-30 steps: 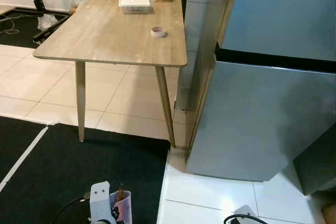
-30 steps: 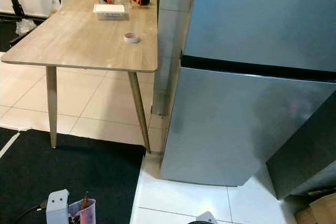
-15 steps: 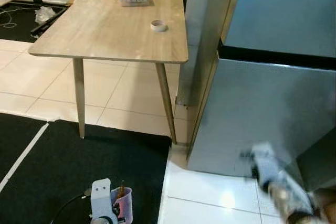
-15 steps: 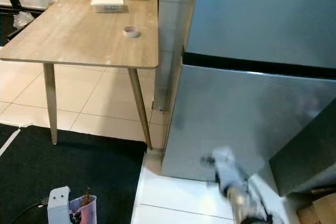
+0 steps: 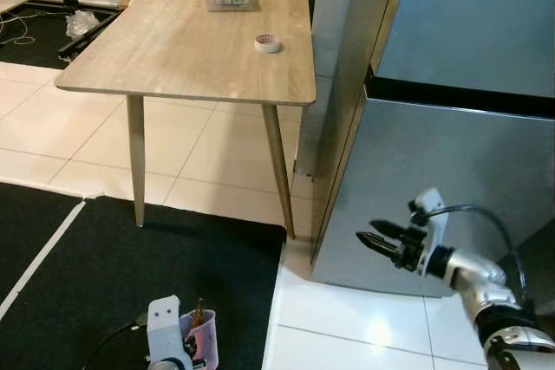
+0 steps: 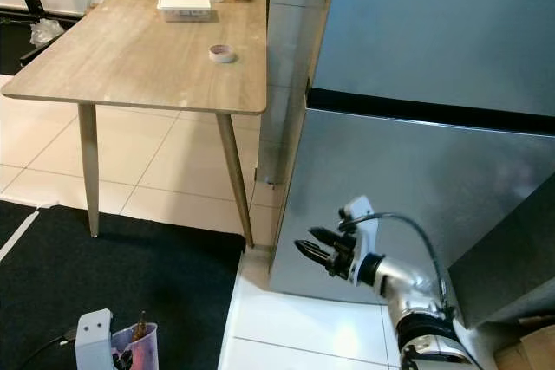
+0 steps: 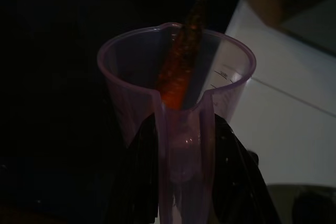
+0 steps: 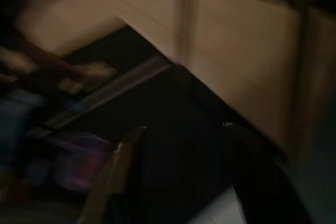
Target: Restocking fridge
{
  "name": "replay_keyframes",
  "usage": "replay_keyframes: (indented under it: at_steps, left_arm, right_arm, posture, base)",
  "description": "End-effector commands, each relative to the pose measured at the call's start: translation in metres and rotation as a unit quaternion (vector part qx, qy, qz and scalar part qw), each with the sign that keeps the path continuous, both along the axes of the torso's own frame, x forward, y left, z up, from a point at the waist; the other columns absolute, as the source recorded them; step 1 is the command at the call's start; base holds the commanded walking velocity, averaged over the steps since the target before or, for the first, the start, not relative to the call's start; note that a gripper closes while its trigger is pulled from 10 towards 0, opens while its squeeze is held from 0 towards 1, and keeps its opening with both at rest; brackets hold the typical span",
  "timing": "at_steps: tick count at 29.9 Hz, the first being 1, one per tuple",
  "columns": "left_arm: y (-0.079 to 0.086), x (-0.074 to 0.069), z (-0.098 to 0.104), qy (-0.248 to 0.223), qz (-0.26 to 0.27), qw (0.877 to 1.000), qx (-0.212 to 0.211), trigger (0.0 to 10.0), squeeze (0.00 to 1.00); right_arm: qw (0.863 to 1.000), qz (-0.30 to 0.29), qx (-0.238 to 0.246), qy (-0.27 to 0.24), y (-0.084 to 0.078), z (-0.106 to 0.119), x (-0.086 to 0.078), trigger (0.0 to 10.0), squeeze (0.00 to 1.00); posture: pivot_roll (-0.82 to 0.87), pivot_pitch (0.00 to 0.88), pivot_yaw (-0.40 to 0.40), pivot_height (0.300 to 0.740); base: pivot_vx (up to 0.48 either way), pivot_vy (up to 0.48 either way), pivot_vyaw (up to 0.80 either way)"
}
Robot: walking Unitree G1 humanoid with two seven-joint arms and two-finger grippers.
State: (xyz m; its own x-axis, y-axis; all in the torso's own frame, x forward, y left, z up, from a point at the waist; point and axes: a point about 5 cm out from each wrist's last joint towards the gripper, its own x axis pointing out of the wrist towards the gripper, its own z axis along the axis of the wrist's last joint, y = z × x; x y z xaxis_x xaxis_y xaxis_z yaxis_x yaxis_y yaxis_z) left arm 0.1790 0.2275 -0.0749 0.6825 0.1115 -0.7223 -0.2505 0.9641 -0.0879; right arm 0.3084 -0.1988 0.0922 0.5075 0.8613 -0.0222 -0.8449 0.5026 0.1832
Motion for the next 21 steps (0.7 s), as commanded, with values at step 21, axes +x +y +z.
replay_keyframes:
  at_steps: [21]
  left_arm:
    - [0.048,0.076,0.072,-0.179,-0.028,0.98,0.079,10.0,0.0]
  right_arm:
    - [0.933,-0.034,-0.268,-0.237,0.012,0.125,0.068,10.0,1.0]
  posture:
    - [0.1,0.11,-0.068,0.74]
  base:
    - [0.0,0.0,0.0]
